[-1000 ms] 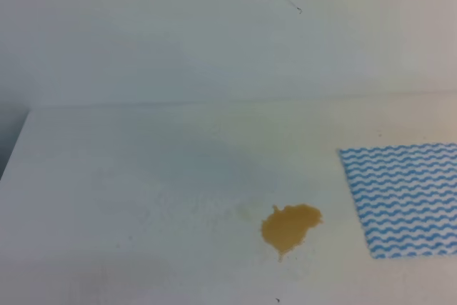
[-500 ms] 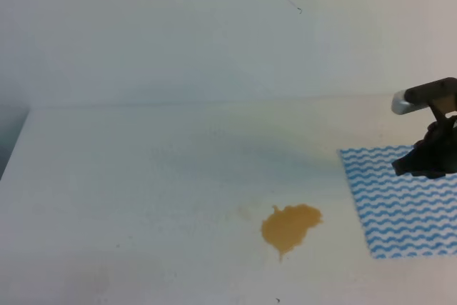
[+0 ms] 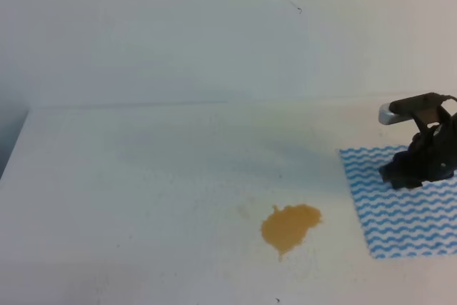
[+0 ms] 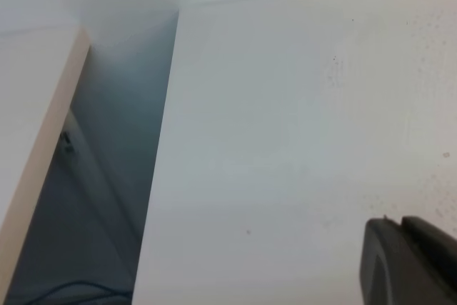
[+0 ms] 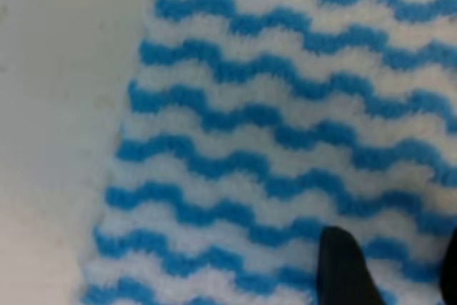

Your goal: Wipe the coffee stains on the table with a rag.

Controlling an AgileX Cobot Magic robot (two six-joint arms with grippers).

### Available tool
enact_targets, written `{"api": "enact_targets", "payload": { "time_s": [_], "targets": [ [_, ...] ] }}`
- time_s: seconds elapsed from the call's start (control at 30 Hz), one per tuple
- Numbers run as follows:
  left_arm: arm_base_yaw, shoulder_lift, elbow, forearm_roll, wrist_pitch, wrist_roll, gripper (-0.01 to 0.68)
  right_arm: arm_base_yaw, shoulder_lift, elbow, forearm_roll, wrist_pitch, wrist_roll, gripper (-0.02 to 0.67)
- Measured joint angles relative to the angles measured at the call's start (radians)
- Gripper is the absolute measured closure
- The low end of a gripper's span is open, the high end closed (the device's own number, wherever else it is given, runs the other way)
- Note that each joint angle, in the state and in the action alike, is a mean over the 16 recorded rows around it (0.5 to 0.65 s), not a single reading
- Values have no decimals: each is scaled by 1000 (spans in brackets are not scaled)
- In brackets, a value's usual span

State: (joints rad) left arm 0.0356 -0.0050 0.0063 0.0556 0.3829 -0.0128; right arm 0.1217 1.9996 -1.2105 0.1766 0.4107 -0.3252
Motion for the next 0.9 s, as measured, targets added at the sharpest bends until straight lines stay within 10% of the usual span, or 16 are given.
{"api": "enact_targets", "payload": {
  "time_s": [0.53,0.9],
  "targets": [
    [0,0,0,0,0,-2,676,8,67,-21,37,20,13,635],
    [0,5,-6,0,3,-2,677,81,76,-70,120,71,-12,652]
  ]
}}
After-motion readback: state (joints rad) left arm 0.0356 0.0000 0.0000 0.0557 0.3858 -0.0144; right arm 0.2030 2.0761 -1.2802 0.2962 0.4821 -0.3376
